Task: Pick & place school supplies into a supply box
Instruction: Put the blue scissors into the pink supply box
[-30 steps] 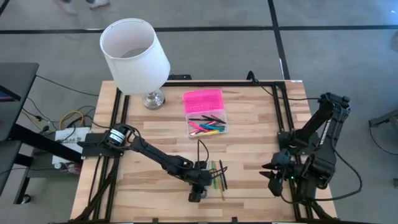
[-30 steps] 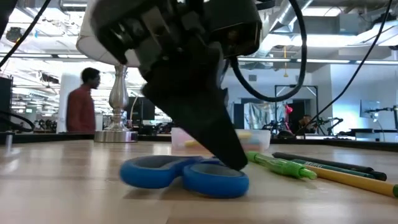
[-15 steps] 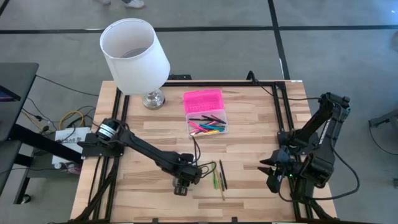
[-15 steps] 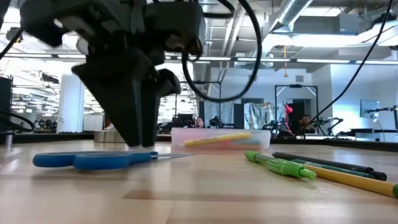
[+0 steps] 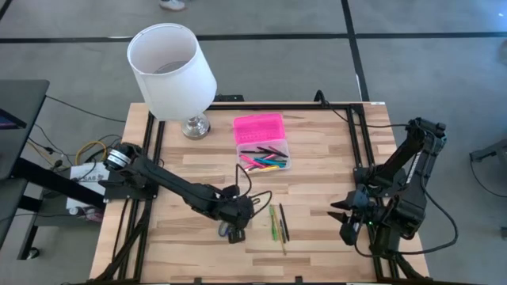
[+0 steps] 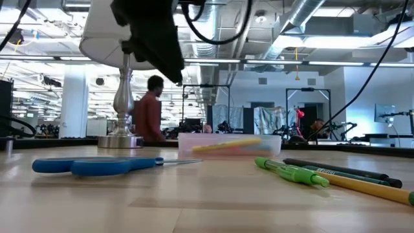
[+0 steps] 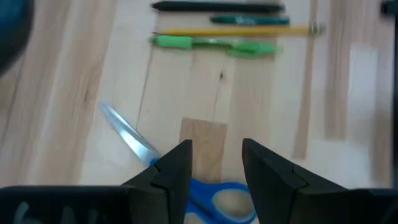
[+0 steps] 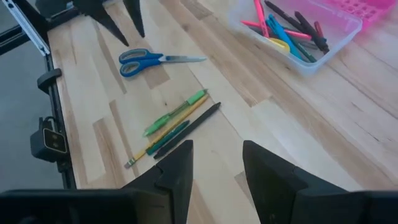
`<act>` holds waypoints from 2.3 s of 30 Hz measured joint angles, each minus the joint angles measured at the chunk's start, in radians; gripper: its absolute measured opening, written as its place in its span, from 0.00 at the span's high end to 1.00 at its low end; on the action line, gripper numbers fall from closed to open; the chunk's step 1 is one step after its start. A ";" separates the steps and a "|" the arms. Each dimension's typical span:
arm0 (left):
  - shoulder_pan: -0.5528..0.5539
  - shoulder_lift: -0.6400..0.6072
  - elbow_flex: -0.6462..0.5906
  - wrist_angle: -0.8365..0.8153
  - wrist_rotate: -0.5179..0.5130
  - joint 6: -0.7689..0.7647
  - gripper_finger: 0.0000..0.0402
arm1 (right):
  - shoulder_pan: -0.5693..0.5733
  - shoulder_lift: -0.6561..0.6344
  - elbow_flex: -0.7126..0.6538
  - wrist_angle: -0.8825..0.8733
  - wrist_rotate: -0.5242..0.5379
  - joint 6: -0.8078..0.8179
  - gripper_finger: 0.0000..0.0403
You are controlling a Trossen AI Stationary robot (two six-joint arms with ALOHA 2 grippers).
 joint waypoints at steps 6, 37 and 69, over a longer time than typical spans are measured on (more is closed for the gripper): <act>-0.050 -0.003 0.000 -0.004 -0.066 -0.339 0.67 | 0.000 0.000 0.000 0.000 0.023 -0.002 0.67; -0.131 0.147 -0.016 -0.158 0.044 -0.916 0.67 | -0.008 -0.001 0.000 -0.034 0.043 -0.052 0.67; -0.090 0.218 -0.015 -0.169 -0.012 -0.240 0.67 | -0.010 -0.001 0.000 0.039 0.042 -0.042 0.67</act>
